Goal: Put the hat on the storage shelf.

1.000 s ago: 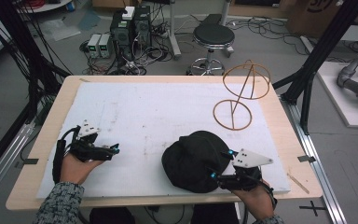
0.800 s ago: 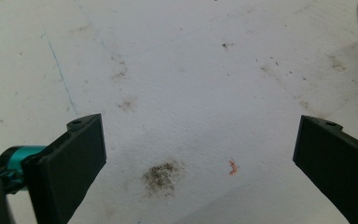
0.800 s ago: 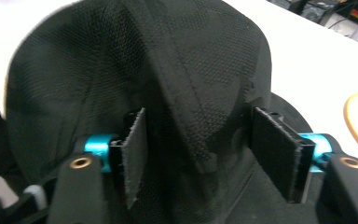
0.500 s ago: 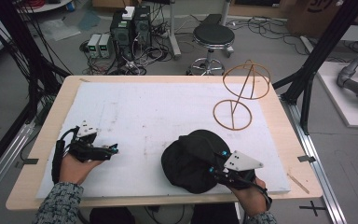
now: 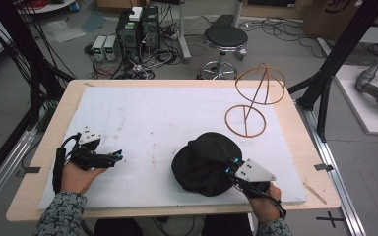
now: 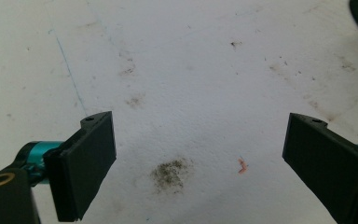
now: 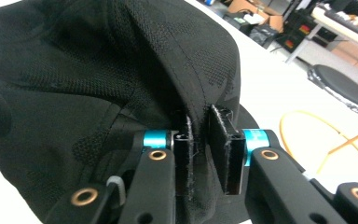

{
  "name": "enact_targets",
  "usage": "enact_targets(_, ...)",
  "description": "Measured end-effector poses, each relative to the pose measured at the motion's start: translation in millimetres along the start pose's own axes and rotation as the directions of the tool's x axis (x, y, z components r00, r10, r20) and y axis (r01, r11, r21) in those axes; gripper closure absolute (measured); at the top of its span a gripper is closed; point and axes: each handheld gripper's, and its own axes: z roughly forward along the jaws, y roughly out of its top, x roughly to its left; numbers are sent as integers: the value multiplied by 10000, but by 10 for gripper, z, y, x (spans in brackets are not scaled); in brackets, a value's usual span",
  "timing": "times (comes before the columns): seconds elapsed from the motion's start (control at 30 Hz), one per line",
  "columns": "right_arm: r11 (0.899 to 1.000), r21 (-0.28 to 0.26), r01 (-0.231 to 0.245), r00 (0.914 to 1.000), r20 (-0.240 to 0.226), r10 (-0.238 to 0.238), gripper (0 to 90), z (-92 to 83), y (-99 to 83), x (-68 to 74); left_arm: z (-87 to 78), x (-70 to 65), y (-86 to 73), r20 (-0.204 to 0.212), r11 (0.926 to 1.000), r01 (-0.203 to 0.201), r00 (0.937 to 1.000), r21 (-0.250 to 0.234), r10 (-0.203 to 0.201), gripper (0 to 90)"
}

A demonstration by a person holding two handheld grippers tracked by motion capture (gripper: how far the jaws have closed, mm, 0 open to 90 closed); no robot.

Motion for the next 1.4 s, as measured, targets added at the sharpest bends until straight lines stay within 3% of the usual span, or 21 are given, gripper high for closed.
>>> enact_targets(0.13, 9999, -135, -26, 9997, 247, 29, 846, -4, 8, -18, -1, -2, -6, -54, 10000, 17, 10000, 6, -17, 99)
enact_targets(0.17, 9997, -235, 2, 9988, 500, 10, 865, -16, 23, -32, -2, -4, -9, -74, 10000, 55, 10000, -12, -55, 99)
enact_targets(0.37, 9982, -571, 157, 9949, 1003, -99, 876, -53, 94, -81, -12, 9, -17, -85, 10000, 82, 9999, -15, -82, 99)
enact_targets(0.77, 9882, -1519, 196, 9916, 1290, 2, 878, -132, 310, -176, -33, 24, -41, -162, 9999, 159, 9997, -47, -159, 99)
enact_targets(0.9, 9841, -1733, 398, 9909, 1337, -166, 877, -155, 407, -212, -45, 34, -43, -189, 9999, 173, 9997, -9, -173, 99)
enact_targets(1.13, 9687, -2336, 837, 9917, 1148, -580, 877, -195, 730, -370, -66, 38, -48, -235, 9998, 205, 9995, -35, -206, 99)
enact_targets(1.23, 9528, -2815, 1135, 9896, 1176, -831, 876, -230, 952, -523, -73, 45, -58, -269, 9996, 273, 9993, -62, -275, 99)
enact_targets(1.4, 9343, -3358, 1201, 9867, 1438, -751, 876, -305, 1192, -759, -81, 50, -66, -255, 9995, 309, 9992, -79, -311, 99)
